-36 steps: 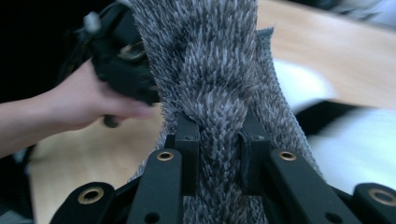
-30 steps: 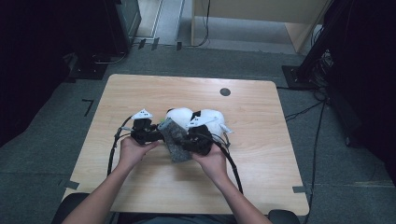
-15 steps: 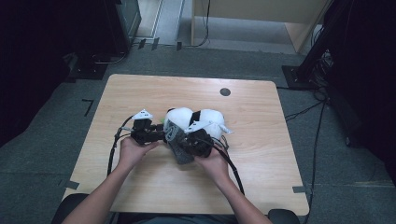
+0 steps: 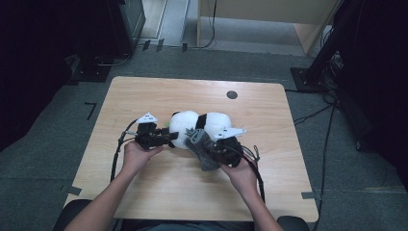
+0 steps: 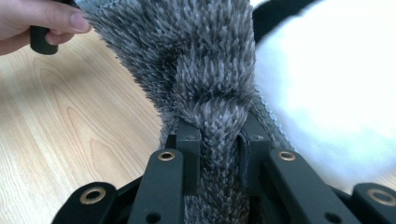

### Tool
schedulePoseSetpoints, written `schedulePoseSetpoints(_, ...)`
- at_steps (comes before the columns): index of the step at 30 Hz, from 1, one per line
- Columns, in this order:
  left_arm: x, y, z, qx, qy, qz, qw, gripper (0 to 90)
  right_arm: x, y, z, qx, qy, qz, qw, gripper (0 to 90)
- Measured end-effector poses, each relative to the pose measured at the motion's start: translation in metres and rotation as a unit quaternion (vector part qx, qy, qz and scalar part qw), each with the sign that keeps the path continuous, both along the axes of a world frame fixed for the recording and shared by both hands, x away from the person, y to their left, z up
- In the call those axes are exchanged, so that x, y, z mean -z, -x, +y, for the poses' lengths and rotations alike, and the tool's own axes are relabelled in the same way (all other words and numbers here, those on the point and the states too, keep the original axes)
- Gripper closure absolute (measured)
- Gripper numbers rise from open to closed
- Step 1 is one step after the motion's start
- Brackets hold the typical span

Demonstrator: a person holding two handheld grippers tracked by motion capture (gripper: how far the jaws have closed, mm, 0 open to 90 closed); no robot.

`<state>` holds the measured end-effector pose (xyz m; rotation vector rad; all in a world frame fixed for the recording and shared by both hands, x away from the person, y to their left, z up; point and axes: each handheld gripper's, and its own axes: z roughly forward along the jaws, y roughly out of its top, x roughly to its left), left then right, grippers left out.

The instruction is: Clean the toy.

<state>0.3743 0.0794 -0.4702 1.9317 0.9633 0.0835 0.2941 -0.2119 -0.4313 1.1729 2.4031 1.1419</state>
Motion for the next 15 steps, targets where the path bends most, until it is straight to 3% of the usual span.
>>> schedulePoseSetpoints(9,0.000,0.000,-0.002,0.001,0.005,0.000,1.0000,56.7,0.003,0.003,-0.040,0.044,-0.037,0.014,0.9982,75.0)
schedulePoseSetpoints(15,-0.001,0.000,-0.004,0.003,0.001,0.000,1.0000,57.5,0.011,-0.002,-0.057,0.068,-0.041,0.023,0.9966,75.0)
